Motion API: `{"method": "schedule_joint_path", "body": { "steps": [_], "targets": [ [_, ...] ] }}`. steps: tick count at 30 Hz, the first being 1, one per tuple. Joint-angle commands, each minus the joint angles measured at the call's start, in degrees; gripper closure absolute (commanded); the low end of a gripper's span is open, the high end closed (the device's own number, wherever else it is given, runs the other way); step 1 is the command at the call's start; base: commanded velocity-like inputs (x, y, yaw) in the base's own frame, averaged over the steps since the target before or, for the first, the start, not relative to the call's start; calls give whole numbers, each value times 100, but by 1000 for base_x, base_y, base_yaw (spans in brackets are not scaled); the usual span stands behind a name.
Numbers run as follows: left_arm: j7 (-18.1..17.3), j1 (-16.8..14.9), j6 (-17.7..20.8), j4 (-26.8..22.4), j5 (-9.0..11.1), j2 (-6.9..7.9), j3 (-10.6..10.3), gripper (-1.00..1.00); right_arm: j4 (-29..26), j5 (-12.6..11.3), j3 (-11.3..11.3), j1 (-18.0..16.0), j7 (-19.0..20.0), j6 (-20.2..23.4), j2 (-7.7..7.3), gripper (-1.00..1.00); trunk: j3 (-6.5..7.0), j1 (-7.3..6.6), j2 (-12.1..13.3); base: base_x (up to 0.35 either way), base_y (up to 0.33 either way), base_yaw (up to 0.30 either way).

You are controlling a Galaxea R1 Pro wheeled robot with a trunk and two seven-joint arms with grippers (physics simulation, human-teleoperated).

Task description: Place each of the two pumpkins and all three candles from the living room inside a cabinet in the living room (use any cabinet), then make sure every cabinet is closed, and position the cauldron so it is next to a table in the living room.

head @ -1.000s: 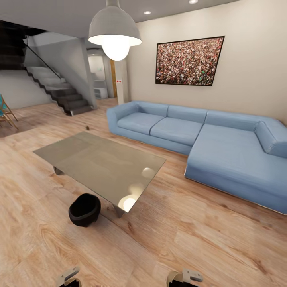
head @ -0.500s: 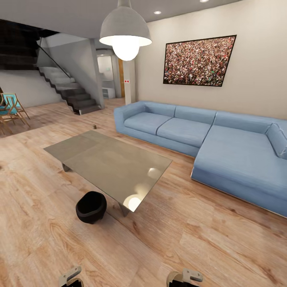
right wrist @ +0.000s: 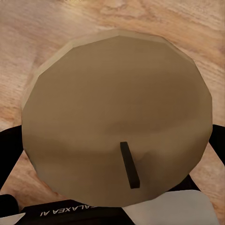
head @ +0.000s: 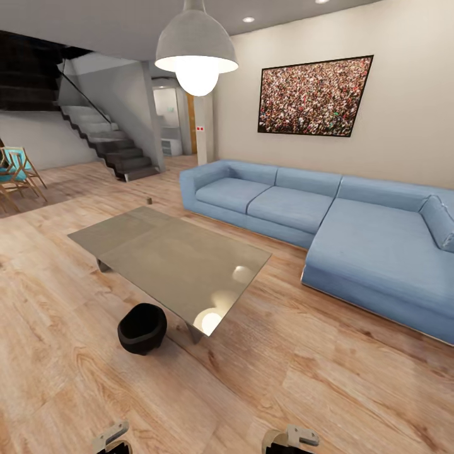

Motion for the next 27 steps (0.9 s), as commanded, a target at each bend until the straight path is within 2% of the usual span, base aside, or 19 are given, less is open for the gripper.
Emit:
{"method": "schedule_joint_path", "body": {
  "steps": [1,20,27],
  "targets": [
    [0,0,0,-1,-1,0,-1,100,0,0,0,0,0,0,0,100,0,0,0,2,-3,0],
    [0,0,-6,-1,-1,0,-1,100,0,-1,123,0,-8,-9,7,100,0,0,0,62,29,3],
    [0,0,-6,-2,-1,0,-1,100,0,8,122,0,-6,-9,6,100,0,0,0,1,-73,236]
  ]
}}
